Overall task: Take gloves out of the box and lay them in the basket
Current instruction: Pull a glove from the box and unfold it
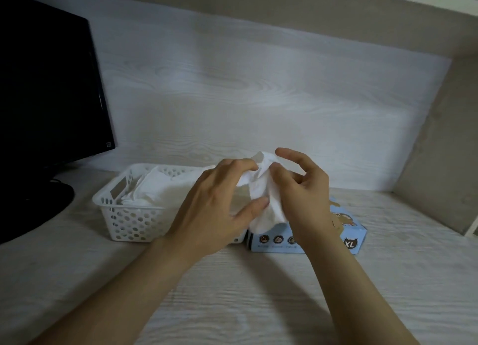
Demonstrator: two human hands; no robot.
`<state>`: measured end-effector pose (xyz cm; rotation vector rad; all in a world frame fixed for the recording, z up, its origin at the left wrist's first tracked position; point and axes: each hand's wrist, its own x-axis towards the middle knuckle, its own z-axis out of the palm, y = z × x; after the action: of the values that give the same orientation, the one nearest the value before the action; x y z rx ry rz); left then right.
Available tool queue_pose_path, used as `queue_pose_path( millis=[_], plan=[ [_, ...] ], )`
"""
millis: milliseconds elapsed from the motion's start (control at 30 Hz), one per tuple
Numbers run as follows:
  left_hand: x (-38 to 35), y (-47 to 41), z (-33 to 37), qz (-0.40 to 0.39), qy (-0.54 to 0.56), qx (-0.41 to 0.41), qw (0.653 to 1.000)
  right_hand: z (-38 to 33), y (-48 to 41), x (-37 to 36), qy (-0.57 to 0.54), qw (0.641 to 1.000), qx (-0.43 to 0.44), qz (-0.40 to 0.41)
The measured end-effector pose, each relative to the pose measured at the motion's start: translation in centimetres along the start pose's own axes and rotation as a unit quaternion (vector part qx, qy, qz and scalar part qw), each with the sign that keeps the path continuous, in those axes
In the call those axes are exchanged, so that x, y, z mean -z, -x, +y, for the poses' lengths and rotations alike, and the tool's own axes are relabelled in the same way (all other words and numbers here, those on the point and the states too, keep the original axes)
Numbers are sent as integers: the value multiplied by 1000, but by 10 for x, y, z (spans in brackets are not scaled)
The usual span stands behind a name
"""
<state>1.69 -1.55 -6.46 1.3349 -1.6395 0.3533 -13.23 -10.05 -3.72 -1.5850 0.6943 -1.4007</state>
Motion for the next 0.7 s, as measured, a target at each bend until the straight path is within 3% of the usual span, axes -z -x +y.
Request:
queue_pose_path(
  millis=[167,333,400,567,700],
  plan=[
    [2,0,3,-4,-11,-23,1000,-4,-3,4,-142,986,-84,-30],
    [-2,-3,-1,66,-53,-50,995,-6,-4,4,-221,967,-111,-58],
    [-2,-4,-4,95,-41,-33,994,-5,-5,7,-192,975,-86,-65],
    [2,-9,-2,114,39,52,991,5,-4,5,27,992,65,-104],
    [4,-11,-3,106,100,94,985,13,-2,-6,87,990,83,-74]
  ],
)
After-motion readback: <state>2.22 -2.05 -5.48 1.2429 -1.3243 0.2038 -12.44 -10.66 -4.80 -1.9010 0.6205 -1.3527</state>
